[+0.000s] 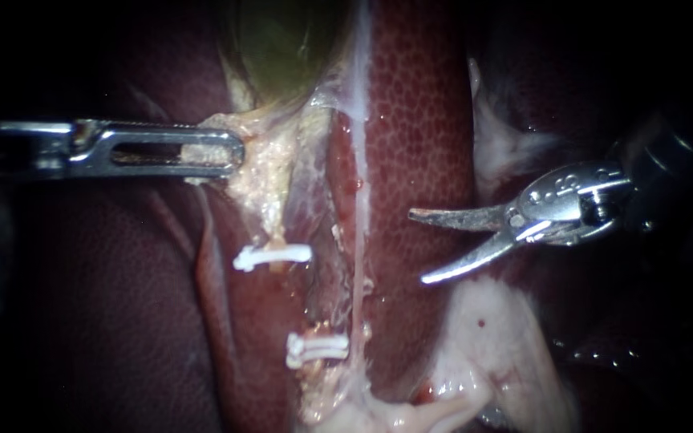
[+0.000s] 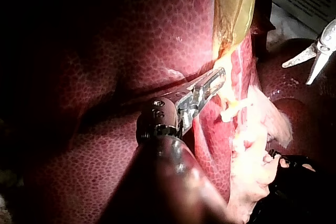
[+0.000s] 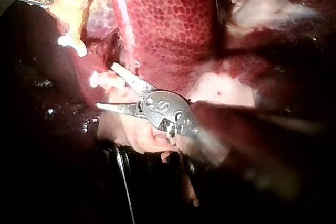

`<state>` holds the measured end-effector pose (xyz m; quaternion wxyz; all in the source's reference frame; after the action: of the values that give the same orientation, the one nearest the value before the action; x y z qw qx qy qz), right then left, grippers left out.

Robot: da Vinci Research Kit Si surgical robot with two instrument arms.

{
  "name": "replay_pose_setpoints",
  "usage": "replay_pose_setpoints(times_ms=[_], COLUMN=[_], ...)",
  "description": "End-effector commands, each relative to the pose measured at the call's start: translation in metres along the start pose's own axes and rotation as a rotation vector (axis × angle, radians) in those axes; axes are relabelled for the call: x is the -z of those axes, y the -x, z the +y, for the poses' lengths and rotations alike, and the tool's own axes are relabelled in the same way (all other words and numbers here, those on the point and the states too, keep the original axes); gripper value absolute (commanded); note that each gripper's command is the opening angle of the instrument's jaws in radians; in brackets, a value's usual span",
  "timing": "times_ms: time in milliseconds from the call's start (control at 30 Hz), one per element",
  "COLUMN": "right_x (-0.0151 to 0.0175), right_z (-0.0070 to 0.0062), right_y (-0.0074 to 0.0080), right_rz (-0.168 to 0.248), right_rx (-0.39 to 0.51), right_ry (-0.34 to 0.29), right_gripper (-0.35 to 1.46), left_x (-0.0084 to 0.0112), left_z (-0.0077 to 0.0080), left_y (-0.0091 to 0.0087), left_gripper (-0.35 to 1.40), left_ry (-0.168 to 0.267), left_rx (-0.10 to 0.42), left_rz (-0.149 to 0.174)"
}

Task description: Go back from the cut left tube

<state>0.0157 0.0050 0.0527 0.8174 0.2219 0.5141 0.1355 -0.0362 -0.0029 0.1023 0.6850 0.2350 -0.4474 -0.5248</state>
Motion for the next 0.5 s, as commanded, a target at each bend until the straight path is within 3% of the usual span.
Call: replay_pose_setpoints(times_ms=[33,300,500], right_x=[0.0,0.0001,0.0002], right_z=[0.0,0.0001,0.0001], right_y=[0.0001,0.0001,0.0002], right_rz=[-0.001,-0.001,-0.001], right_rx=[0.001,0.001,0.001], right_ry=[0.0,0.0,0.0], right_gripper=[1.43,1.43,1.43], left_x=[-0.0004,-0.0033,-0.0045], left_z=[0.0,0.0004,0.0004], left_y=[-0.0001,-0.0012,-0.0015], left_gripper=[-0.35,-0.35,-0.35], left_ry=[0.006,0.005,0.003], left_rx=[-0.002,-0.009,-0.011], left_rz=[0.006,0.028,0.035])
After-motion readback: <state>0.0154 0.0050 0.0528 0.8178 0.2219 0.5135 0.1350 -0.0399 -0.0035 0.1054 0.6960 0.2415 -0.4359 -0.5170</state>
